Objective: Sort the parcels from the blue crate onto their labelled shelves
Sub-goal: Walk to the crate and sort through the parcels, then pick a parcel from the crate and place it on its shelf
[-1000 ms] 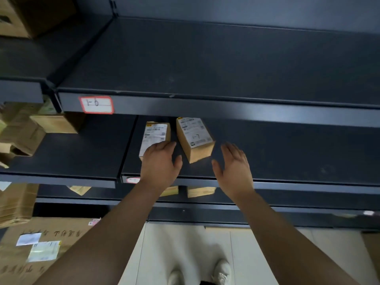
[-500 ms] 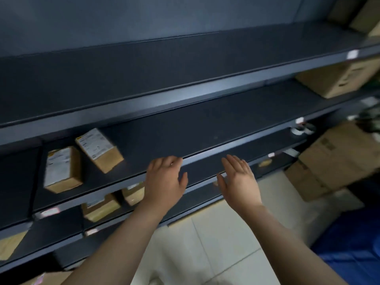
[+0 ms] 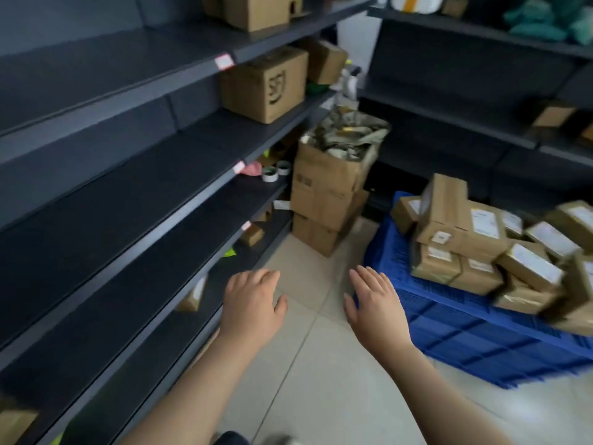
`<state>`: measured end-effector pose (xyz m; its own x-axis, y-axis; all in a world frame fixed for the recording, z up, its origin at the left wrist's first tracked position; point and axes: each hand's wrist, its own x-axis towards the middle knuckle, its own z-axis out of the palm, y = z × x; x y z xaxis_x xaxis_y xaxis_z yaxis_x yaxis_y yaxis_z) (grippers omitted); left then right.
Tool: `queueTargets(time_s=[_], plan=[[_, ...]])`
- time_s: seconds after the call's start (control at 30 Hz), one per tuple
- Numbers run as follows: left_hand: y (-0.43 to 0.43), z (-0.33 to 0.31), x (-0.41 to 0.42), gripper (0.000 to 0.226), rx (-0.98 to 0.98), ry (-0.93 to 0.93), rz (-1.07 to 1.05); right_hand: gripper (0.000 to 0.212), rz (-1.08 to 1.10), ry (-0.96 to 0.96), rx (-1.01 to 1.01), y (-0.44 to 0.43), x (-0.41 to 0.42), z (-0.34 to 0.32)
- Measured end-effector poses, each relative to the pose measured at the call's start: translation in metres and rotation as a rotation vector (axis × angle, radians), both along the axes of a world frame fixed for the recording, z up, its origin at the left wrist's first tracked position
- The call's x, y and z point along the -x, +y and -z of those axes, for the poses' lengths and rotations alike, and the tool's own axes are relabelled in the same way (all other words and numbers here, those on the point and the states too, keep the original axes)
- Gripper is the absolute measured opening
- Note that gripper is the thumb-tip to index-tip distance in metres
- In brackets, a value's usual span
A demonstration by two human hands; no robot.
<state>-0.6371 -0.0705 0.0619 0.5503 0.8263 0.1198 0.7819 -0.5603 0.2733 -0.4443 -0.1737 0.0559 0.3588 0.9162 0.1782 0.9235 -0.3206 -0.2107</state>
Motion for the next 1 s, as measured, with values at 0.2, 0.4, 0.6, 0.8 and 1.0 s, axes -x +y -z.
queueTargets(time_s=[0.2, 0.4, 0.6, 0.8, 1.0], plan=[[-0.006, 0.006, -0.131, 0.046, 0.02, 0.035, 0.267, 0.043, 0.287, 0.034, 0.028, -0.055, -0.1, 0.012], [-0.009, 0.014, -0.255, 0.04, 0.069, 0.074, 0.43, 0.045, 0.492, 0.066, 0.051, -0.082, -0.193, 0.017], [0.003, 0.017, -0.388, 0.041, 0.113, 0.061, 0.563, 0.047, 0.635, 0.12, 0.095, -0.09, -0.299, 0.013], [-0.002, 0.011, -0.505, 0.051, 0.123, 0.102, 0.688, 0.048, 0.77, 0.169, 0.087, -0.107, -0.378, 0.008], [-0.017, 0.026, -0.593, 0.052, 0.185, 0.142, 0.721, 0.046, 0.824, 0.217, 0.093, -0.128, -0.451, 0.016]])
